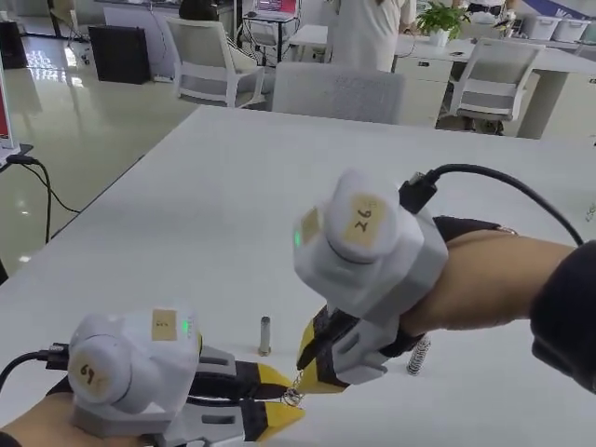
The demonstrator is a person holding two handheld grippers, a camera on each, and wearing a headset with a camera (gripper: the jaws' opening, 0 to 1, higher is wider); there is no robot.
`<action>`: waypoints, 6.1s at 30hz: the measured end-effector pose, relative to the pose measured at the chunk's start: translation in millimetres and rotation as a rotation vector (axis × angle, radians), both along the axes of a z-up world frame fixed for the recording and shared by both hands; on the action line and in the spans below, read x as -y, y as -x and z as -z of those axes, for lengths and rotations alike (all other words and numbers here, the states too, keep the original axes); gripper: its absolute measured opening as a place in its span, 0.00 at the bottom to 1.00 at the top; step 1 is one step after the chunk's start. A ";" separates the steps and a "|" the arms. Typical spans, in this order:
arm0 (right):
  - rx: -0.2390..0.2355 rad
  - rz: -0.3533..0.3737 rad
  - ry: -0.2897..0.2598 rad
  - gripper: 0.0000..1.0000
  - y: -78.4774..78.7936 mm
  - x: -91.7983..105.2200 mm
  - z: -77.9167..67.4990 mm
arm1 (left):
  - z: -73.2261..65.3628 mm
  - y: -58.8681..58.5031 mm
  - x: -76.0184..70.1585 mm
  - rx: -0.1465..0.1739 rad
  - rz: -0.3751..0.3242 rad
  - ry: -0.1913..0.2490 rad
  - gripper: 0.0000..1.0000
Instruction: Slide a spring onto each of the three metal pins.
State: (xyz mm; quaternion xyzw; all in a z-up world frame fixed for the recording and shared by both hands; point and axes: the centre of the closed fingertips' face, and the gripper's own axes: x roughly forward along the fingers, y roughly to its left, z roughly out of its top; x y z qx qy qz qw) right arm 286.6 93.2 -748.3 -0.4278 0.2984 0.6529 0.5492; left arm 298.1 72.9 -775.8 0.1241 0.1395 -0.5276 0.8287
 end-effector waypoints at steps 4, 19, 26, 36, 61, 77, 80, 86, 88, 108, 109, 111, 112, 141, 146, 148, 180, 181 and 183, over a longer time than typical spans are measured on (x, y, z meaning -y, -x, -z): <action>0.002 0.001 -0.017 0.08 0.2 -4.4 -2.0 | -1.4 -0.2 0.4 0.005 0.002 0.003 0.02; -0.016 0.024 -0.028 0.11 -1.4 -6.2 0.3 | -0.1 -1.2 -1.2 0.006 0.002 0.007 0.02; -0.037 0.028 -0.001 0.13 1.2 -1.9 9.5 | -0.6 -2.5 -2.3 0.011 -0.001 0.010 0.02; -0.047 0.040 0.003 0.10 0.2 -1.9 13.4 | -3.8 -2.3 -1.0 0.019 0.003 0.017 0.02; -0.033 0.059 0.017 0.08 -8.5 4.9 12.6 | -0.8 -8.2 -11.4 0.005 -0.049 0.020 0.16; -0.010 0.102 0.036 0.08 -26.4 22.3 8.5 | 5.2 -12.4 -34.5 -0.023 -0.140 0.040 0.31; -0.006 0.109 0.039 0.08 -29.6 25.0 7.4 | 7.5 -12.6 -37.5 -0.032 -0.154 0.041 0.34; 0.008 0.126 0.046 0.08 -37.2 32.4 5.1 | 9.3 -13.0 -43.0 -0.041 -0.175 0.043 0.36; 0.013 0.129 0.051 0.08 -39.7 34.7 4.9 | 9.7 -13.6 -45.3 -0.042 -0.184 0.043 0.37; 0.035 0.193 0.078 0.08 -75.3 50.4 7.7 | 16.6 -9.4 -55.0 -0.062 -0.223 0.042 0.39; 0.037 0.199 0.080 0.08 -78.0 50.4 8.6 | 16.6 -9.3 -55.5 -0.062 -0.224 0.043 0.39; 0.046 0.209 0.081 0.08 -84.0 50.2 10.0 | 16.8 -8.8 -55.9 -0.063 -0.226 0.043 0.39; 0.049 0.213 0.080 0.08 -86.9 50.1 10.9 | 17.0 -8.6 -55.9 -0.063 -0.226 0.043 0.39; 0.045 0.251 0.100 0.08 -121.2 41.1 40.0 | 22.4 -6.8 -59.2 -0.073 -0.236 0.030 0.38; 0.043 0.253 0.101 0.08 -122.5 40.6 42.3 | 22.8 -7.1 -60.2 -0.074 -0.237 0.030 0.37; 0.041 0.254 0.105 0.08 -122.3 40.6 43.8 | 23.0 -7.1 -60.6 -0.075 -0.238 0.030 0.37; 0.000 0.272 0.146 0.08 -123.2 37.6 77.6 | 27.1 -7.1 -64.2 -0.085 -0.241 0.023 0.36; -0.002 0.274 0.148 0.08 -123.4 37.6 79.0 | 27.1 -7.0 -64.2 -0.085 -0.241 0.023 0.36; -0.004 0.276 0.150 0.08 -123.3 37.3 80.9 | 27.4 -7.0 -64.3 -0.086 -0.242 0.022 0.36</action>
